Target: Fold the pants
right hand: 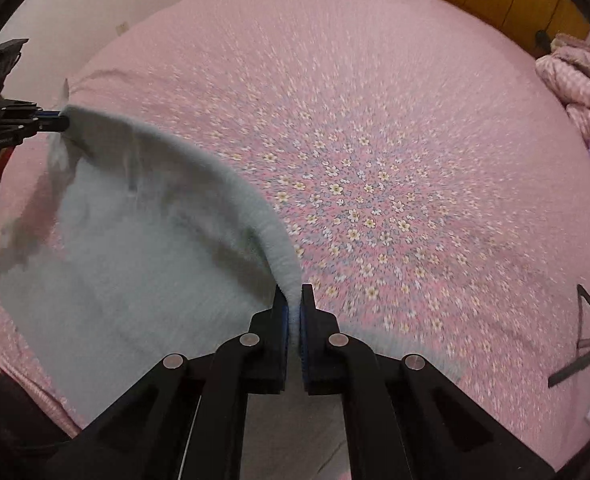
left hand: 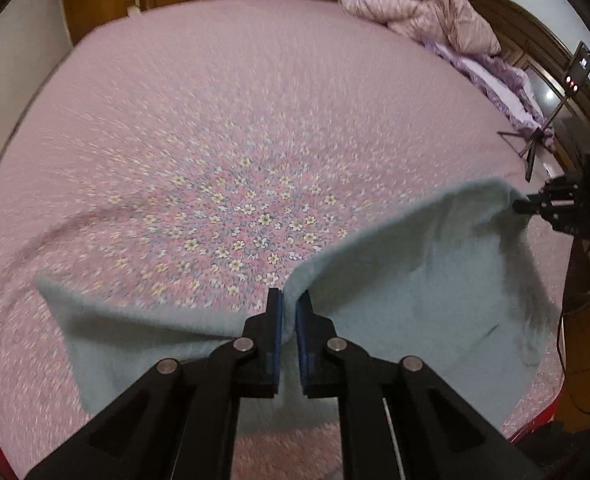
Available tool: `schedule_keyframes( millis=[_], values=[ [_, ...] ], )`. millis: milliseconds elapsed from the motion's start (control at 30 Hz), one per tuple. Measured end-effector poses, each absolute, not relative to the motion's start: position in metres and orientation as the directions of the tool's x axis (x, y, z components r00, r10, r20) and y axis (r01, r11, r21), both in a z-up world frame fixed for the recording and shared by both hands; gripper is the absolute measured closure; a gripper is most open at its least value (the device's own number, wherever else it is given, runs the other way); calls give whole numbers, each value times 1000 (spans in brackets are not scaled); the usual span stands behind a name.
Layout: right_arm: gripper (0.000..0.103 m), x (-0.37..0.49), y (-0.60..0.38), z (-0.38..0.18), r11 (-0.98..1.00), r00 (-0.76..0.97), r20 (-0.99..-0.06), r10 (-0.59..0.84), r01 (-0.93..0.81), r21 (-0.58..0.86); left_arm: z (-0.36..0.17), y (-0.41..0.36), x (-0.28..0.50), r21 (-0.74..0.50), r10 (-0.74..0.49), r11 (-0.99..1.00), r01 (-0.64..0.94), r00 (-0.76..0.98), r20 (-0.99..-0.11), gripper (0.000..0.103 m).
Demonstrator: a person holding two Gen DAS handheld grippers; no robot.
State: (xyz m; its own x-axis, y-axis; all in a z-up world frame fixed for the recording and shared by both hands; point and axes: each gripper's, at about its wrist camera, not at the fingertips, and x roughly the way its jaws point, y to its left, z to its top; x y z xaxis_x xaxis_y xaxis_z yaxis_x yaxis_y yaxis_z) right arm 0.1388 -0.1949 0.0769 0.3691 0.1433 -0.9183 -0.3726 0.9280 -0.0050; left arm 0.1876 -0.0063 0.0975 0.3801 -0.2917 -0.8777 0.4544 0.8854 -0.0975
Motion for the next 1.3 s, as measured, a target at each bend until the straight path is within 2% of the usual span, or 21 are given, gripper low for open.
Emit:
schedule_keyframes(
  millis=[133, 400, 633, 833, 933, 1067, 1133, 1200, 1300],
  values=[
    [97, 107, -198, 90, 917, 416, -903, 104, -393, -76, 132, 30, 141, -98, -302, 896, 434, 433, -849, 96],
    [97, 50, -207, 112, 915, 458, -883, 105, -393, -95, 166, 49, 30, -100, -279, 937, 335, 544, -791, 96],
    [97, -20, -209, 100, 914, 454, -880, 138, -401, -63, 130, 60, -47, -158, -269, 956, 248, 523, -809, 96],
    [96, -56, -216, 46, 945, 422, -899, 117, -326, -30, 77, 65, -79, -226, -283, 957, 181, 428, -858, 95],
    [87, -63, -226, 16, 969, 401, -911, 92, -245, -10, 59, 71, -88, -262, -292, 956, 128, 388, -874, 90],
    [85, -78, -244, 3, 988, 445, -888, 117, -145, 57, 56, 90, -99, -272, -277, 960, 69, 381, -882, 80],
    [81, -85, -253, 2, 992, 443, -888, 124, -85, 96, 57, 104, -107, -255, -243, 967, 24, 403, -883, 72],
    [80, -91, -262, 2, 990, 448, -884, 133, -26, 135, 59, 117, -114, -234, -203, 972, -24, 418, -886, 55],
    [79, -102, -277, 2, 979, 467, -871, 152, 52, 199, 61, 144, -125, -234, -163, 966, -110, 441, -882, 53]
  ],
)
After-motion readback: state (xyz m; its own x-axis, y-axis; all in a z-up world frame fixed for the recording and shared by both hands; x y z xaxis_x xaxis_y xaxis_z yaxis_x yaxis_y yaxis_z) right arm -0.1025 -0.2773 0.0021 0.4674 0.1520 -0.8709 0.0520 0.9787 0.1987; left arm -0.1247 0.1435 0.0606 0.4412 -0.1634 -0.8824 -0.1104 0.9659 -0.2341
